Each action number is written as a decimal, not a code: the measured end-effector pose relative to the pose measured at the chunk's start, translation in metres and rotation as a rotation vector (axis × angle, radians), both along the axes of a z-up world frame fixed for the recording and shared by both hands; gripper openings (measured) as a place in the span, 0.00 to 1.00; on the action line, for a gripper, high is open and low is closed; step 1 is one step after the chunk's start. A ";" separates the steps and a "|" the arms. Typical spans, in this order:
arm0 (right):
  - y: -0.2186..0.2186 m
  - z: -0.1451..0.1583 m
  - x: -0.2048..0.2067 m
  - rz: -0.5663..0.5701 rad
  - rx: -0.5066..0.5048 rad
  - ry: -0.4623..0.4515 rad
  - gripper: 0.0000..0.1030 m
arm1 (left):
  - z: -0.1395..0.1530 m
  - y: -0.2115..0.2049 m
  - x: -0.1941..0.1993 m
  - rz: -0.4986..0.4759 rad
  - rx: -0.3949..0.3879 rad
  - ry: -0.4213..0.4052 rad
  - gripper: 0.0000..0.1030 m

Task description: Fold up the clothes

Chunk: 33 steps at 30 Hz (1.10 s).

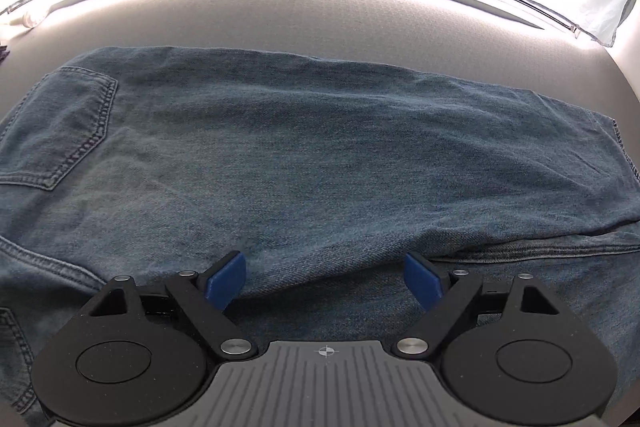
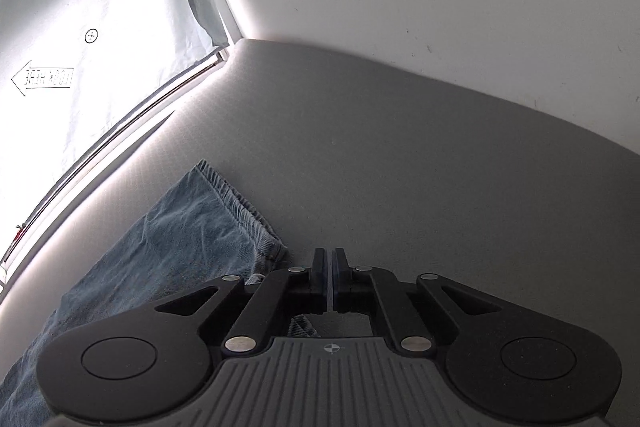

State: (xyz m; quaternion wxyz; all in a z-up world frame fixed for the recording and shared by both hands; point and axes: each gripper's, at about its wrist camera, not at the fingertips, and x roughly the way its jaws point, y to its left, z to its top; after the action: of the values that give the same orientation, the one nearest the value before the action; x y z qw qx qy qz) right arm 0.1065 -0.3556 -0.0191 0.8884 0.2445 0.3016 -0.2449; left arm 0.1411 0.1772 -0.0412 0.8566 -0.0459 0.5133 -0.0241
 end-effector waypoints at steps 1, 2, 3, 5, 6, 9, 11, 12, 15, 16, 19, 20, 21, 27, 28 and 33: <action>0.008 0.002 -0.003 0.029 -0.010 0.003 0.15 | 0.001 0.002 -0.003 0.004 0.002 0.001 1.00; 0.019 0.003 -0.004 0.066 -0.034 0.016 0.18 | 0.001 0.005 -0.005 0.009 0.003 0.003 1.00; 0.029 0.003 -0.005 0.098 -0.057 0.033 0.23 | 0.001 0.007 -0.008 0.015 0.003 0.006 1.00; 0.071 -0.003 -0.005 0.201 -0.163 0.105 0.37 | 0.000 0.014 -0.013 0.034 0.001 0.017 1.00; 0.089 -0.005 -0.006 0.244 -0.194 0.120 0.45 | -0.001 0.018 -0.015 0.043 -0.001 0.022 1.00; 0.173 -0.015 -0.012 0.461 -0.254 0.142 0.45 | -0.001 0.033 -0.024 0.068 -0.012 0.028 1.00; 0.221 -0.016 -0.013 0.595 -0.266 0.126 0.45 | 0.002 0.046 -0.030 0.086 -0.018 0.023 1.00; 0.245 -0.015 -0.013 0.666 -0.275 0.116 0.45 | 0.005 0.054 -0.033 0.093 -0.019 0.017 1.00; 0.305 -0.013 -0.012 0.849 -0.271 0.096 0.45 | 0.012 0.079 -0.042 0.114 -0.028 -0.001 1.00; 0.324 -0.013 -0.012 0.905 -0.265 0.091 0.45 | 0.014 0.089 -0.046 0.123 -0.028 -0.009 1.00; 0.376 -0.019 -0.011 1.029 -0.249 0.098 0.45 | 0.022 0.128 -0.063 0.162 -0.033 -0.031 1.00; 0.389 -0.020 -0.010 1.043 -0.237 0.110 0.45 | 0.025 0.144 -0.070 0.181 -0.036 -0.038 1.00; 0.402 -0.022 -0.009 1.056 -0.226 0.122 0.45 | 0.028 0.165 -0.078 0.213 -0.040 -0.046 1.00; 0.467 -0.023 -0.011 1.057 -0.171 0.155 0.45 | 0.038 0.280 -0.129 0.444 -0.089 -0.095 1.00; 0.476 -0.022 -0.012 1.060 -0.174 0.156 0.45 | 0.036 0.298 -0.136 0.477 -0.096 -0.096 1.00; 0.537 -0.017 -0.020 1.133 -0.207 0.140 0.45 | 0.018 0.370 -0.155 0.558 -0.132 -0.082 1.00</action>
State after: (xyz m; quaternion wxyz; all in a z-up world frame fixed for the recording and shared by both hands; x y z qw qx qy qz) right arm 0.0866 0.1814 -0.0357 0.8780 -0.0602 0.4181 0.2252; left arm -0.0141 0.5470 -0.0229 0.8453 -0.2399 0.4432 0.1776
